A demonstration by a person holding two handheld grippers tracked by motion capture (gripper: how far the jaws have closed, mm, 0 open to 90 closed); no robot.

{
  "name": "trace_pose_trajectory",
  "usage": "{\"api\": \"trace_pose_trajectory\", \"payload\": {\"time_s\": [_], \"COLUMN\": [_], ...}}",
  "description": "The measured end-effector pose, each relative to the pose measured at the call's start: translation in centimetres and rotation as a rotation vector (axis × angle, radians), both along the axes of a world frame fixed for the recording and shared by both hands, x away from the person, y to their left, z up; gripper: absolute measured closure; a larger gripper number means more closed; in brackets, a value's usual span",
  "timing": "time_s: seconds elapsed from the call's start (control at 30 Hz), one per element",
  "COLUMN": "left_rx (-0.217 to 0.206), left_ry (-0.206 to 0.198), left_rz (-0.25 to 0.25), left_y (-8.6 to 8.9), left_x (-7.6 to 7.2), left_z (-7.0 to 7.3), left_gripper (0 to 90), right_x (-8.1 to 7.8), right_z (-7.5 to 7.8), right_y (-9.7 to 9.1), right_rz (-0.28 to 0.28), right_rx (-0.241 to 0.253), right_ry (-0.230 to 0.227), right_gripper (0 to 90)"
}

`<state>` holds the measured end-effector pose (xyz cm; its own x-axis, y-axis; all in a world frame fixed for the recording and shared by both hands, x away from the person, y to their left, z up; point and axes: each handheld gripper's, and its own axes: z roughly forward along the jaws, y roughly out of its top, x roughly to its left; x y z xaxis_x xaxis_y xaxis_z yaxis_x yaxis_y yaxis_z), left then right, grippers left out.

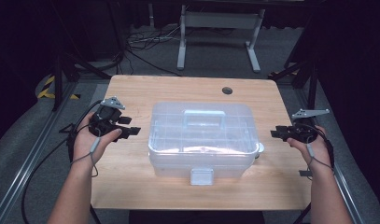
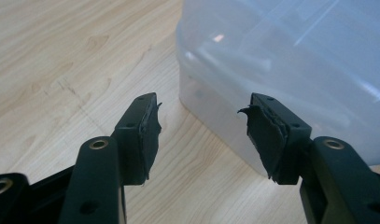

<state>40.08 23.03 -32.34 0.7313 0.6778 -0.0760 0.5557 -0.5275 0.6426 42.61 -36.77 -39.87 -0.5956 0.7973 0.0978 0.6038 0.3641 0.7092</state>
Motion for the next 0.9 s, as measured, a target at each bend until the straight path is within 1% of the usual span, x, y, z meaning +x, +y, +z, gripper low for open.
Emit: {"api": "trace_pose_trajectory", "payload": {"time_s": [0.07, 0.1, 0.13, 0.17, 0.27, 0.3, 0.33, 0.37, 0.4, 0.43, 0.47, 0.5, 0.53, 0.57, 0.6, 0.67, 0.73, 0.8, 0.9], "left_rx": [-0.002, -0.007, -0.003, 0.010, 0.031, 0.028, 0.028, 0.017, 0.013, 0.013, 0.017, 0.017, 0.019, 0.022, 0.022, 0.026, 0.020, 0.021, 0.023], "left_ry": [0.001, 0.001, 0.005, 0.004, -0.006, -0.006, -0.006, -0.013, -0.013, -0.013, -0.015, -0.015, -0.019, -0.018, -0.018, -0.017, -0.014, -0.015, -0.010], "left_rz": [-0.006, -0.033, -0.040, -0.044, -0.055, -0.064, -0.064, -0.088, -0.095, -0.095, -0.111, -0.111, -0.117, -0.133, -0.133, -0.145, -0.158, -0.161, -0.178], "left_y": [-0.3, -0.8, -1.1, -1.4, -2.2, -2.5, -2.5, -3.2, -3.6, -3.6, -4.4, -4.4, -4.7, -5.3, -5.3, -5.8, -6.5, -6.7, -7.4], "left_x": [0.0, 0.2, 0.2, 0.3, 0.6, 0.6, 0.6, 0.7, 0.7, 0.7, 0.7, 0.7, 0.8, 0.9, 0.9, 1.1, 1.3, 1.3, 1.5], "left_z": [0.3, 0.8, 1.1, 1.4, 2.5, 2.8, 2.8, 3.4, 3.6, 3.6, 4.1, 4.1, 4.2, 4.5, 4.5, 4.7, 4.9, 4.9, 5.0], "left_gripper": [44.3, 44.1, 44.0, 43.9, 43.5, 43.3, 43.2, 43.0, 42.8, 42.7, 42.6, 42.6, 42.6, 42.4, 42.4, 42.4, 42.3, 42.2, 42.0], "right_x": [0.0, -0.1, -0.1, -0.1, 0.0, 0.0, 0.0, 0.0, 0.0, 0.0, 0.0, 0.0, 0.0, 0.0, 0.0, 0.1, 0.1, 0.2, 0.2], "right_z": [0.0, 0.1, 0.1, 0.0, -0.1, -0.2, -0.2, -0.2, -0.2, -0.2, -0.2, -0.2, -0.2, -0.3, -0.3, -0.4, -0.5, -0.5, -0.6], "right_y": [-0.1, -0.1, -0.2, -0.2, -0.3, -0.3, -0.3, -0.4, -0.5, -0.5, -0.6, -0.6, -0.6, -0.6, -0.6, -0.5, -0.5, -0.5, -0.6], "right_rz": [-0.005, -0.010, -0.009, -0.009, -0.007, -0.006, -0.006, -0.013, -0.014, -0.014, -0.020, -0.021, -0.021, -0.019, -0.019, -0.018, -0.023, -0.025, -0.029], "right_rx": [0.009, 0.015, 0.019, 0.021, 0.023, 0.022, 0.022, 0.030, 0.033, 0.033, 0.039, 0.042, 0.042, 0.038, 0.038, 0.039, 0.043, 0.043, 0.045], "right_ry": [0.001, -0.001, 0.000, 0.002, 0.011, 0.012, 0.012, 0.016, 0.018, 0.018, 0.021, 0.024, 0.024, 0.026, 0.026, 0.031, 0.037, 0.036, 0.041], "right_gripper": [60.4, 60.4, 60.4, 60.4, 60.4, 60.2, 60.2, 59.6, 59.2, 59.2, 58.6, 58.4, 58.4, 58.0, 58.0, 57.3, 55.8, 55.8, 55.6]}}
